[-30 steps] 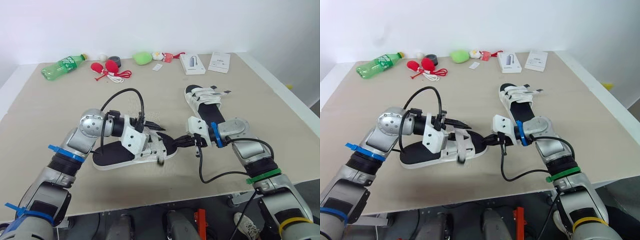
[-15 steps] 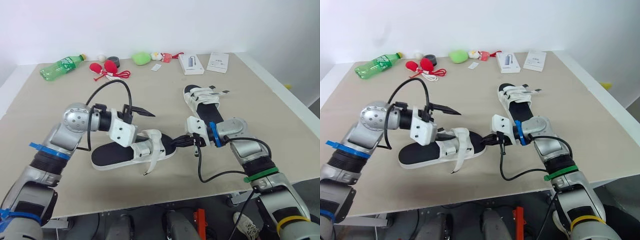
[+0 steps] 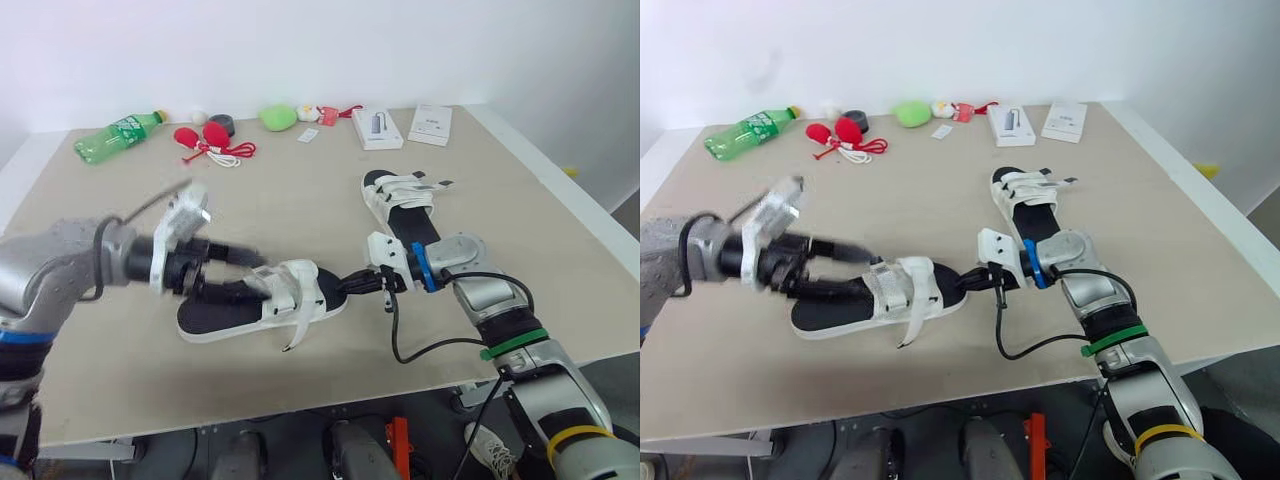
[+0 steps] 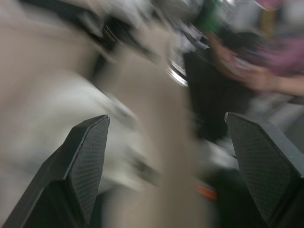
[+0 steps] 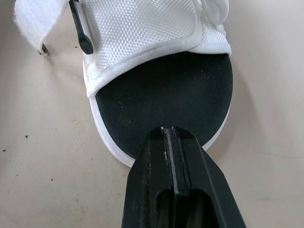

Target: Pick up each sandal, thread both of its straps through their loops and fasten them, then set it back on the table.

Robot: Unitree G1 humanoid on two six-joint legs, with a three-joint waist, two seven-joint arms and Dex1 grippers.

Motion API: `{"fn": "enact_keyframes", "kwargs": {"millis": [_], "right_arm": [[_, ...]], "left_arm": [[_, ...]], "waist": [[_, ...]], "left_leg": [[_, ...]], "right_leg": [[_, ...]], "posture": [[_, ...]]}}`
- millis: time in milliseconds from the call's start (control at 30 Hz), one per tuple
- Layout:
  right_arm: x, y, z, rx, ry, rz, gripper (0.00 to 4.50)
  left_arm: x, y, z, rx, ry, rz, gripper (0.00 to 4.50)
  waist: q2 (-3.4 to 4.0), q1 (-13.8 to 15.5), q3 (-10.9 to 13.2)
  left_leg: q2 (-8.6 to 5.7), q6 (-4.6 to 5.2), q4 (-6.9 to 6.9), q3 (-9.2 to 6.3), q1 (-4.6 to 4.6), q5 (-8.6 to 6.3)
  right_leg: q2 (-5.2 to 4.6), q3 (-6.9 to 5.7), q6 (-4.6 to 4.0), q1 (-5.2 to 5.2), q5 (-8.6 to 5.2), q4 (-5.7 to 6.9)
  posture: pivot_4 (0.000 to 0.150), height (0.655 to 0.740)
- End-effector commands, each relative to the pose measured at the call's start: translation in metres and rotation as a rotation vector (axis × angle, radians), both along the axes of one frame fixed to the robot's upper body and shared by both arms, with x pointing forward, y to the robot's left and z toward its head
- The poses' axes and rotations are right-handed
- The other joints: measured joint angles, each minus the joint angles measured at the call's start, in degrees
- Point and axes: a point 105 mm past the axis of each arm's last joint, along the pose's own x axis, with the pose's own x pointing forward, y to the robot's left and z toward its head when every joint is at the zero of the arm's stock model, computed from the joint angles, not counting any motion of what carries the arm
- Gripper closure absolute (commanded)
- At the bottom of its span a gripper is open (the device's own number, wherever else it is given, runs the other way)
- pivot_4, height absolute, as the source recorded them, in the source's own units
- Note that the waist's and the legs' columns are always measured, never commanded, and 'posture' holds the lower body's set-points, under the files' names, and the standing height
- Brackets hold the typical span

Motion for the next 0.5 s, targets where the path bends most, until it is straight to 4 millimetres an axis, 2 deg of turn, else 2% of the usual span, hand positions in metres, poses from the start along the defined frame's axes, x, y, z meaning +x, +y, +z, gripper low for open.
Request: {"fn": "enact_keyframes", "kwargs": {"millis": [33, 100, 167, 333, 500], "right_arm": [[0.0, -0.005, -0.007, -0.03, 0.014, -0.015, 4.5], [0.0, -0.005, -0.007, -0.031, 0.015, -0.017, 4.5], [0.001, -0.005, -0.006, -0.032, 0.016, -0.019, 4.5], [0.001, -0.005, -0.007, -0.031, 0.017, -0.021, 4.5], [0.002, -0.005, -0.005, -0.031, 0.01, -0.024, 4.5]], "left_arm": [[-0.027, -0.002, -0.006, 0.04, 0.059, -0.077, 0.5], [-0.038, -0.001, -0.019, 0.086, 0.097, -0.095, 0.5], [-0.035, -0.002, -0.029, 0.104, 0.092, -0.069, 0.5], [-0.001, -0.011, -0.041, 0.081, -0.015, 0.064, 0.5], [0.015, -0.02, -0.05, 0.074, -0.064, 0.072, 0.5]], "waist": [[-0.01, 0.1, 0.0], [-0.02, 0.1, 0.0], [-0.01, 0.2, 0.0], [-0.03, 0.5, 0.0], [-0.03, 0.6, 0.0]], "left_leg": [[0.0, -0.01, 0.0, -0.07, -0.01, 0.0], [0.02, -0.01, 0.03, -0.1, 0.0, 0.0], [0.01, -0.02, 0.02, -0.07, 0.11, 0.0], [-0.05, -0.02, 0.07, -0.03, 0.51, 0.0], [-0.07, -0.05, 0.04, 0.04, 0.5, -0.02]], "right_leg": [[-0.01, -0.05, -0.04, 0.01, -0.02, 0.02], [0.01, -0.09, -0.23, 0.02, -0.12, 0.03], [-0.03, -0.08, -0.33, 0.09, -0.17, 0.04], [-0.07, -0.08, -0.33, 0.53, -0.17, 0.0], [-0.09, -0.05, -0.32, 0.56, -0.17, -0.05]], "posture": [[0.15, 0.74], [0.15, 0.74], [0.15, 0.74], [0.15, 0.74], [0.15, 0.74]]}}
